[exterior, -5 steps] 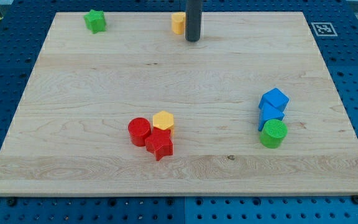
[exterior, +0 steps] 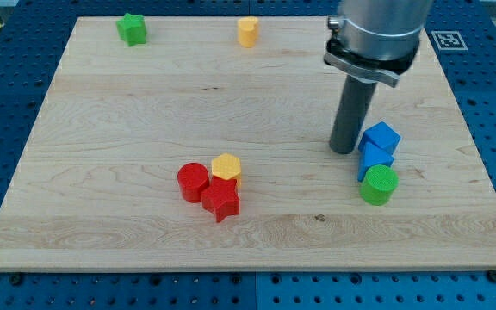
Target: Move the cube to the center right
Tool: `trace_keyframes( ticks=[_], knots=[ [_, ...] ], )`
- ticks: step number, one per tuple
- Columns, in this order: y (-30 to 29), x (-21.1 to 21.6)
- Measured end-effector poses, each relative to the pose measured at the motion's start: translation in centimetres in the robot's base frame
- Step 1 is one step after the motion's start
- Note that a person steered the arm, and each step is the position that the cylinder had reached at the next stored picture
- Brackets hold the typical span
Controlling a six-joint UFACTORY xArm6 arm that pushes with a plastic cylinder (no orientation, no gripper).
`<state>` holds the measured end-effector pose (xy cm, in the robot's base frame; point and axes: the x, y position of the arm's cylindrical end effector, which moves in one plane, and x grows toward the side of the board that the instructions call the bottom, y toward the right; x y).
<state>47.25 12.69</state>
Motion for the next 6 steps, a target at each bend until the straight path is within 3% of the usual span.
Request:
trace_keyframes(
  ticks=[4, 6],
  knots=[
    [7.3, 1.7],
    [8.7, -1.1]
  ],
)
